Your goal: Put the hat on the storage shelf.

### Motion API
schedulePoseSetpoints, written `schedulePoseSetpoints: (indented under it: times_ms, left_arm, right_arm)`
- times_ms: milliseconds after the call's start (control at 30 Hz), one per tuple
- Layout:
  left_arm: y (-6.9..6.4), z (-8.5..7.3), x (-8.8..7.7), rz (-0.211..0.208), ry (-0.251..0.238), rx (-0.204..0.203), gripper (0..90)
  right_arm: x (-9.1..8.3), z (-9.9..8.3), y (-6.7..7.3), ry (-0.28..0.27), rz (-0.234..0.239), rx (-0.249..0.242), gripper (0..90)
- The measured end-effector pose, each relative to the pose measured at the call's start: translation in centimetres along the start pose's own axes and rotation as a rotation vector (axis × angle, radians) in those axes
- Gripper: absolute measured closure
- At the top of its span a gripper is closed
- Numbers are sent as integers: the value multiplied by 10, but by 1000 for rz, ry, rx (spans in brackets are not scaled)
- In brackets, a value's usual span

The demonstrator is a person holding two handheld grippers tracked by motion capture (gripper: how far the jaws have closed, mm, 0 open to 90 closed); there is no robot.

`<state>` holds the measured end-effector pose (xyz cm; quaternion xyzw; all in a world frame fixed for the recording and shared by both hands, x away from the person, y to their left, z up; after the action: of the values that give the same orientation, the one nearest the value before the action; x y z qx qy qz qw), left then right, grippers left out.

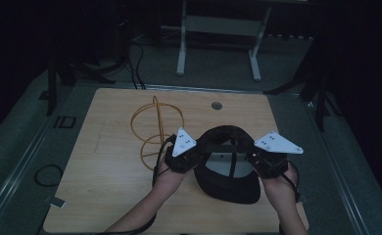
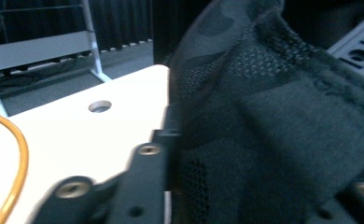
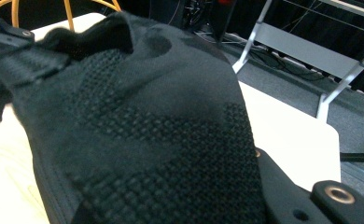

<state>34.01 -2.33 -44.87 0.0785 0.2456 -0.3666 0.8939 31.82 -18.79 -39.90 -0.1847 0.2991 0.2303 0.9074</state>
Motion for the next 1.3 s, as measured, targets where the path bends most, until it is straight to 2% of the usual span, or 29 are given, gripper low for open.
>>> schedulePoseSetpoints:
  times_ms: [67, 100, 200, 300, 433, 567, 700, 767, 800, 833, 867, 900, 933, 967, 1000, 1033, 1067, 1100, 1133, 1167, 1300]
  left_arm:
    - [1, 3, 0, 12, -4, -7, 881]
    - [2, 5, 0, 28, -3, -7, 885]
    - [2, 5, 1, 33, 1, -4, 889]
    - [0, 8, 0, 47, 1, 1, 891]
    - [0, 11, -1, 59, -3, 13, 892]
    - [-1, 13, -1, 60, 7, 24, 892]
    - [0, 17, -3, 56, -7, 20, 892]
    - [0, 23, -5, 51, -14, 17, 893]
    - [0, 23, -5, 51, -14, 17, 893]
    - [-1, 26, -7, 58, -18, 24, 893]
    - [-1, 26, -7, 58, -18, 24, 893]
    - [-1, 30, -9, 60, -26, 26, 893]
    - [-1, 30, -9, 60, -26, 26, 893]
    - [1, 33, -11, 70, -30, 24, 893]
    - [1, 33, -11, 70, -30, 24, 893]
    - [1, 36, -12, 69, -35, 23, 893]
    - [1, 36, -12, 69, -35, 23, 893]
    - [1, 37, -13, 79, -44, 27, 893]
    - [1, 37, -13, 79, -44, 27, 893]
    - [0, 38, -14, 73, -45, 29, 893]
    - [-1, 40, -16, 82, -53, 40, 892]
  right_arm:
    - [0, -2, 0, 1, -1, 2, 886]
    - [2, -4, 0, 3, 2, 9, 885]
    - [2, -6, 0, -4, -4, 14, 885]
    - [3, -12, 0, -15, 9, 43, 884]
    - [7, -21, 1, -11, 18, 56, 882]
    - [9, -28, 1, -7, 22, 66, 876]
    - [11, -35, 5, -20, 33, 76, 831]
    - [14, -41, 6, -29, 39, 88, 770]
    - [14, -41, 6, -29, 39, 88, 770]
    - [14, -44, 8, -39, 57, 104, 718]
    - [14, -44, 8, -39, 57, 104, 718]
    - [13, -47, 9, -47, 73, 114, 650]
    - [13, -47, 9, -47, 73, 114, 650]
    - [11, -49, 9, -63, 90, 120, 561]
    - [11, -49, 9, -63, 90, 120, 561]
    - [9, -53, 8, -72, 95, 119, 508]
    - [9, -53, 8, -72, 95, 119, 508]
    - [8, -58, 6, -72, 108, 136, 455]
    - [8, -58, 6, -72, 108, 136, 455]
    - [7, -62, 5, -70, 124, 143, 397]
    - [5, -69, 7, -65, 158, 126, 363]
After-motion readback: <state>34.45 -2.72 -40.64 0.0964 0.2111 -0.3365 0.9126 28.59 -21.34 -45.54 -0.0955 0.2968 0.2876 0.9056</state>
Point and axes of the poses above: each handheld gripper's, and its own axes: x roughly forward along the jaws, z roughly out of its top, y roughly to its left, the point moved 7 cm from there along x, roughly forward along the jaws, and after that the axes turned 12 degrees about y, right-handed, at the moved point
